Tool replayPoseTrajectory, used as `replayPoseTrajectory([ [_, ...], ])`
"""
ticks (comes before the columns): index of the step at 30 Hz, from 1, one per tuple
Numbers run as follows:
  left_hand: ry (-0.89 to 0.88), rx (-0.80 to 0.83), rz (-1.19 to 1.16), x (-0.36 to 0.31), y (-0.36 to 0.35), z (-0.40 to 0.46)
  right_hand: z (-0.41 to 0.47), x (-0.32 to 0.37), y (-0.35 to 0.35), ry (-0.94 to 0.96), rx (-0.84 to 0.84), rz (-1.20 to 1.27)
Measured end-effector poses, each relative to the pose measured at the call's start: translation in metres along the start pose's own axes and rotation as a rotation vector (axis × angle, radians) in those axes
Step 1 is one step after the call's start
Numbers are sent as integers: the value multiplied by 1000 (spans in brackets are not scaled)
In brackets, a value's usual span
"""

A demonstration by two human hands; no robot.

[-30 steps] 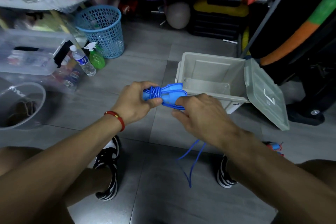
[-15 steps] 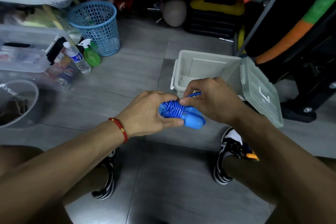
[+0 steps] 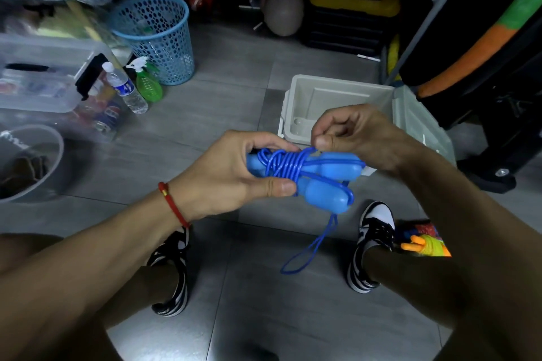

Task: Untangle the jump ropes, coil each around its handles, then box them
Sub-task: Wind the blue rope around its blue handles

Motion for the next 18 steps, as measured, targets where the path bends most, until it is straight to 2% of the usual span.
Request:
replayPoseTrajectory([
  [2,-18,-86,-121,2,3,1,-1,-8,-8,10,-5,47],
  [5,33,-303,-203,10,9,5,0,-20,-31,-15,-81,2],
  [7,81,-449,-192,16,16,11,0,-21,-52,15,-42,8],
  [10,126,-562,-134,23,26,16,0,-15,-73,-10,-60,2],
  [14,153,-637,-12,34,26,20,-1,-9,-83,-80,-88,8],
  [18,78,-673,365,37,22,22,1,-8,-83,-117,-217,-104],
])
Point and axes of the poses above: each hand's wrist, its own z-axis towards the middle knuckle, its own y-axis out of the back of the hand, x = y × z, the point moved 2 cm from there along z, towards the middle knuckle, and after that the axes turned 3 degrees about z, right-handed, at the moved point
